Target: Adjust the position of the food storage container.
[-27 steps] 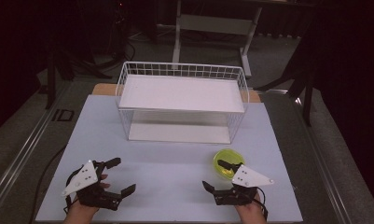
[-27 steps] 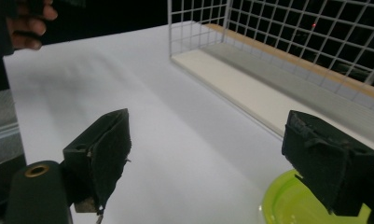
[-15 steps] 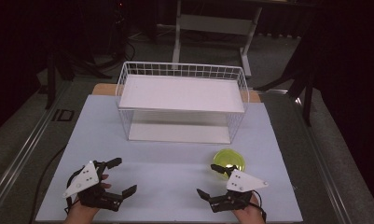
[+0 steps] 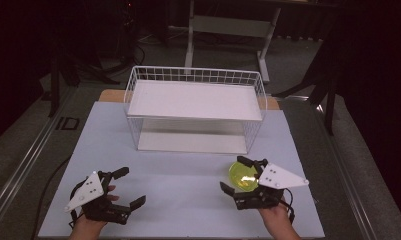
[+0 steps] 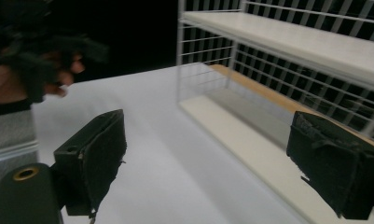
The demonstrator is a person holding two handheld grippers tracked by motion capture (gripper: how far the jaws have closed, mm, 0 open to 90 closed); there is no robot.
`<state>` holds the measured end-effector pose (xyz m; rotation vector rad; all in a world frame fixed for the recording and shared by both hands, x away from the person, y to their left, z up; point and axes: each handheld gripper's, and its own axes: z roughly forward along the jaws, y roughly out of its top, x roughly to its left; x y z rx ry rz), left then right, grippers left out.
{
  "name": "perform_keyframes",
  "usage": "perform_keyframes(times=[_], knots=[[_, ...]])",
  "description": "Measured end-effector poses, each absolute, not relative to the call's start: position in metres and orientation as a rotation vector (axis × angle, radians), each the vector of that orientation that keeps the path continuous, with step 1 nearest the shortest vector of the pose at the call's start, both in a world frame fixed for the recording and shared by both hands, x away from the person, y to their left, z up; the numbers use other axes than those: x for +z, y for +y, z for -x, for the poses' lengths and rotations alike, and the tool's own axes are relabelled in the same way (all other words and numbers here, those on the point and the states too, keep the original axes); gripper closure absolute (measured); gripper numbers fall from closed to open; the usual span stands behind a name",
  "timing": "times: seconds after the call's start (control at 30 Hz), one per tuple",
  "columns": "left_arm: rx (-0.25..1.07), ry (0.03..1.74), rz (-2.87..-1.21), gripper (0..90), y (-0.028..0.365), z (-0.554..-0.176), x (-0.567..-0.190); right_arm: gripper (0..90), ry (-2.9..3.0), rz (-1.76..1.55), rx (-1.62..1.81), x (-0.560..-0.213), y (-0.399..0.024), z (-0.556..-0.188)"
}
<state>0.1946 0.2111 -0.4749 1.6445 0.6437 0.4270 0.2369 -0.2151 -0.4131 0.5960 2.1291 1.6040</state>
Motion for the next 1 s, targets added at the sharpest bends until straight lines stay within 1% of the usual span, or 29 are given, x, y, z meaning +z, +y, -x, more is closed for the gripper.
perform_keyframes(times=[0.27, 0.37, 0.43, 0.53, 0.57, 0.6, 0.63, 0.67, 0.73, 0.83, 0.87, 0.9, 0.93, 0.97, 1.0], knots=[[0.406, 0.626, -1.665, 1.4, 0.207, -0.195, -0.476, 11.3, 2.096, -0.74, 1.553, -0.416, -0.237, -0.261], [0.404, 0.627, -1.668, 1.4, 0.206, -0.195, -0.477, 11.2, 2.051, -0.842, 1.493, -0.424, -0.248, -0.273], [0.4, 0.63, -1.668, 1.4, 0.206, -0.195, -0.477, 13.4, 2.061, -0.874, 1.459, -0.43, -0.255, -0.279], [0.4, 0.625, -1.671, 1.4, 0.205, -0.195, -0.477, 14.3, 2.045, -0.917, 1.406, -0.438, -0.262, -0.283], [0.399, 0.624, -1.672, 1.4, 0.205, -0.195, -0.477, 25.2, 2.042, -0.958, 1.368, -0.443, -0.27, -0.286], [0.398, 0.624, -1.673, 1.4, 0.205, -0.195, -0.477, 33.1, 2.055, -0.964, 1.374, -0.446, -0.275, -0.288], [0.397, 0.625, -1.673, 1.4, 0.205, -0.195, -0.478, 35.7, 2.067, -0.976, 1.371, -0.448, -0.279, -0.289], [0.393, 0.625, -1.673, 1.4, 0.205, -0.195, -0.478, 41.9, 2.069, -0.982, 1.346, -0.451, -0.282, -0.29], [0.391, 0.623, -1.677, 1.4, 0.205, -0.196, -0.478, 51.0, 2.075, -0.992, 1.304, -0.457, -0.288, -0.291], [0.389, 0.622, -1.675, 1.4, 0.204, -0.196, -0.478, 59.4, 2.095, -1.02, 1.215, -0.468, -0.296, -0.291], [0.39, 0.62, -1.677, 1.4, 0.204, -0.195, -0.478, 59.4, 2.095, -1.02, 1.215, -0.468, -0.296, -0.291], [0.389, 0.618, -1.677, 1.4, 0.203, -0.195, -0.478, 63.5, 2.109, -1.05, 1.204, -0.475, -0.302, -0.29], [0.389, 0.619, -1.677, 1.4, 0.203, -0.195, -0.478, 63.5, 2.109, -1.05, 1.204, -0.475, -0.302, -0.29], [0.388, 0.619, -1.678, 1.4, 0.203, -0.195, -0.478, 70.4, 2.117, -1.072, 1.192, -0.481, -0.308, -0.289], [0.391, 0.619, -1.679, 1.4, 0.203, -0.195, -0.478, 73.8, 2.119, -1.082, 1.176, -0.483, -0.311, -0.289]])
